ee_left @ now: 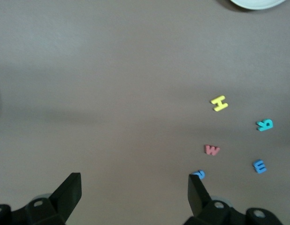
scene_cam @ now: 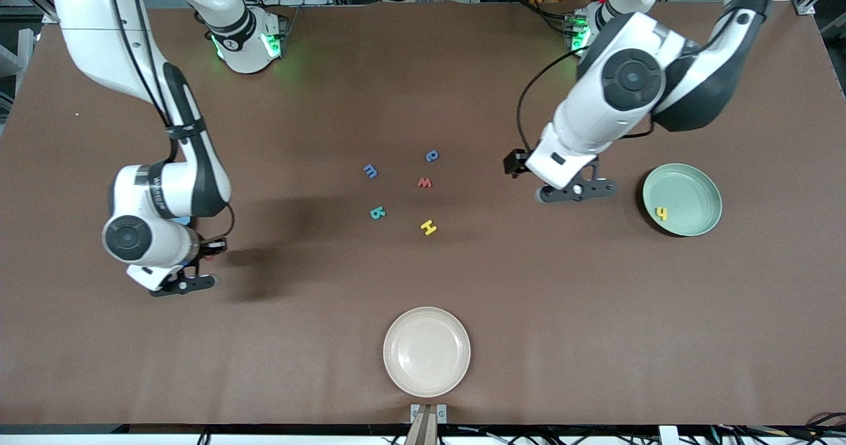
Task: Sort uppercase to blue plate, lowercase to green plate
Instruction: 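Carry the pink Q to the blue plate while the left gripper returns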
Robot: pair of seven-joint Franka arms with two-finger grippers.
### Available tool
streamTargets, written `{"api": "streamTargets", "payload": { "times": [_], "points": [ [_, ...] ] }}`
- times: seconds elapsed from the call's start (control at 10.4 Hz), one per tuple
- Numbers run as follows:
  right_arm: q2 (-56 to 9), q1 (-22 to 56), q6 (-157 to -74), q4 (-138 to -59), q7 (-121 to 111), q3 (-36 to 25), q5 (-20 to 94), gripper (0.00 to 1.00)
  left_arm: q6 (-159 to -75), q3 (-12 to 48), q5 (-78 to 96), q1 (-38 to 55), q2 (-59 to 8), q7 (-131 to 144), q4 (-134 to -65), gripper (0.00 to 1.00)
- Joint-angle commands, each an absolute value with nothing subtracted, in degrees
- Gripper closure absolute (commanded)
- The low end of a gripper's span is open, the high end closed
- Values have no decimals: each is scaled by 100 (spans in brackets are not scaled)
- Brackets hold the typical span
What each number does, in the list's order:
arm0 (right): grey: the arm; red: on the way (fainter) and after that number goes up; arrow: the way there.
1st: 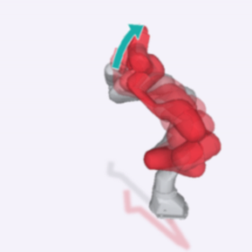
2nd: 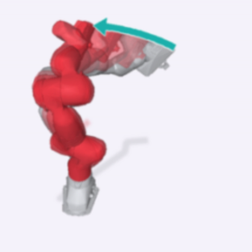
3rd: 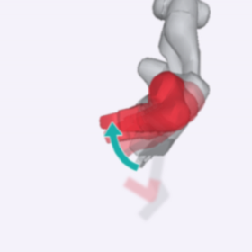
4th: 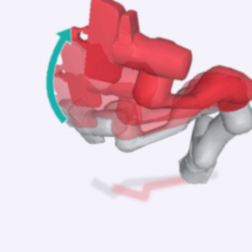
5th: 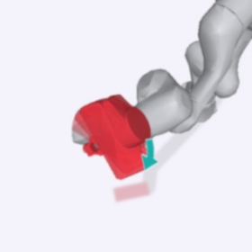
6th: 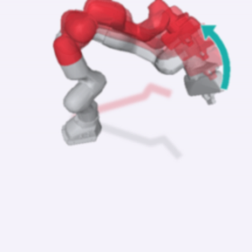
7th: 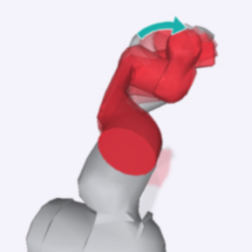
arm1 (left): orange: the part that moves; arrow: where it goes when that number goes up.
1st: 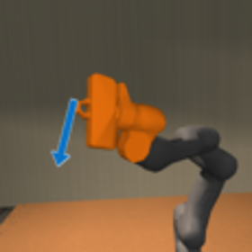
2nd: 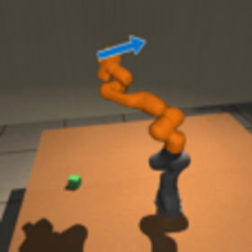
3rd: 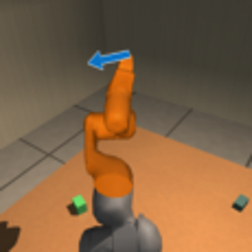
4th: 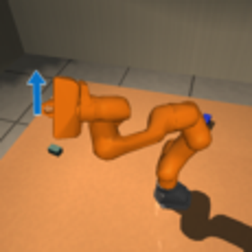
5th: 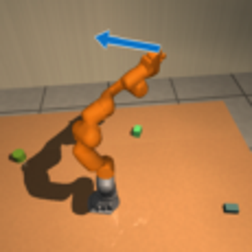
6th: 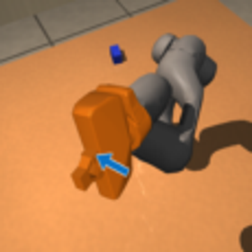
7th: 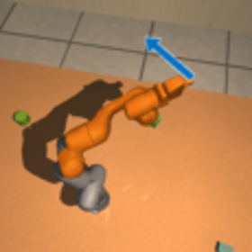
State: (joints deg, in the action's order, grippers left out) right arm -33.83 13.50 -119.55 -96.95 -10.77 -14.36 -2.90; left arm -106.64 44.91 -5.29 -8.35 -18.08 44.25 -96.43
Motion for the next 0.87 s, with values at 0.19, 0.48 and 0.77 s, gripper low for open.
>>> {"api": "streamTargets", "payload": {
  "times": [0.19,0.48,0.77],
  "points": [
    [-2937,1064,-12083,-10342,-2309,-1949,-273,78,-11029,4474,-860,-353,-2056,5210,-9580,0],
    [-2611,984,-13128,-11467,-2549,-2074,-132,78,-11197,4474,-1465,26,-2337,5555,-9580,0],
    [-2636,984,-13385,-11935,-3038,-2074,866,77,-11389,4474,-1879,446,-2653,5458,-9606,0]
  ]
}}
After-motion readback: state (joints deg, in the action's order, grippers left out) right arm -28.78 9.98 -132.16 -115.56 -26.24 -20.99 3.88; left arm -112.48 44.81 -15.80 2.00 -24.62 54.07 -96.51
